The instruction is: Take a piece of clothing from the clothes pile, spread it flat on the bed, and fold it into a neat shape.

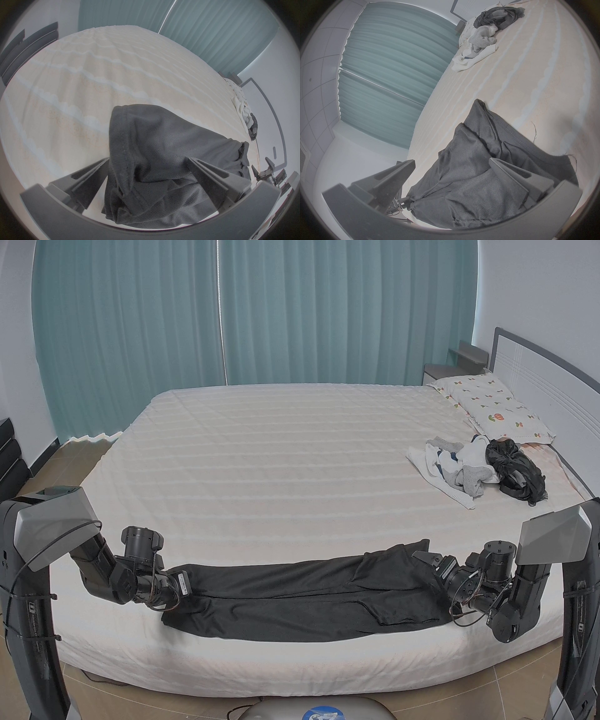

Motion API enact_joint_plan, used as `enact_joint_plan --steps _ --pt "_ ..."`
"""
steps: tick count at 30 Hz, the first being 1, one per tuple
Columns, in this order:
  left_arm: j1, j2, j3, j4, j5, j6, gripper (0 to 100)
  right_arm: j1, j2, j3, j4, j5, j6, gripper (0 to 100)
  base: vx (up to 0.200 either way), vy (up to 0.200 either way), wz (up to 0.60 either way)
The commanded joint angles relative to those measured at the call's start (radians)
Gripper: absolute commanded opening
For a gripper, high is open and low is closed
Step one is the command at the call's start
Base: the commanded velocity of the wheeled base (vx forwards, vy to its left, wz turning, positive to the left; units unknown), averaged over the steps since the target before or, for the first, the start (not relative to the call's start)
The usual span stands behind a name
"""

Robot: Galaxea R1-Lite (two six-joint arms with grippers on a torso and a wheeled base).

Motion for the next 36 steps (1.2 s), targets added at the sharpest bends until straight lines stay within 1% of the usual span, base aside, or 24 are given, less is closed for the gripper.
enact_joint_plan --steps 1,5,8,9,11,14,18,21,27,31,33,36 --pt "-0.003 -0.019 0.0 0.001 0.009 0.0 0 0.0 0.0 0.0 -0.001 0.0 0.0 100 0.0 0.0 0.0" --pt "-0.006 -0.04 -0.001 0.004 0.01 -0.003 0 0.0 0.0 0.0 -0.001 0.0 0.0 100 0.0 0.0 0.0" --pt "-0.031 -0.056 -0.008 0.012 0.047 -0.009 0 0.0 0.0 0.0 -0.001 0.002 0.0 100 0.0 0.0 0.0" --pt "-0.033 -0.056 -0.008 0.012 0.049 -0.009 0 0.0 0.0 0.0 -0.001 0.0 0.0 100 0.0 0.0 0.0" --pt "-0.057 -0.056 -0.011 0.016 0.093 -0.009 0 0.0 0.0 0.0 -0.001 0.002 0.0 100 0.0 0.0 0.0" --pt "-0.077 -0.066 -0.012 0.032 0.099 -0.009 0 0.0 -0.001 0.0 -0.002 0.002 0.0 100 0.0 0.0 0.0" --pt "-0.111 -0.091 -0.015 0.059 0.109 -0.009 0 0.0 -0.001 0.0 -0.002 0.002 0.0 100 0.0 -0.2 0.0" --pt "-0.14 -0.111 -0.017 0.061 0.155 -0.011 0 0.0 -0.001 -0.001 -0.002 0.002 0.0 100 0.0 -0.2 0.0" --pt "-0.168 -0.112 -0.035 0.079 0.179 -0.011 0 0.002 -0.001 -0.001 -0.002 0.002 0.0 100 0.0 -0.2 0.0" --pt "-0.194 -0.126 -0.067 0.133 0.202 -0.031 0 0.0 -0.004 -0.001 -0.002 0.002 0.0 100 0.0 -0.2 0.0" --pt "-0.209 -0.137 -0.081 0.148 0.204 -0.051 0 0.0 -0.004 -0.003 -0.002 0.002 0.0 100 0.0 -0.2 0.0" --pt "-0.223 -0.146 -0.118 0.193 0.205 -0.055 0 0.002 -0.003 -0.003 -0.002 0.002 0.0 100 0.0 -0.2 0.0"
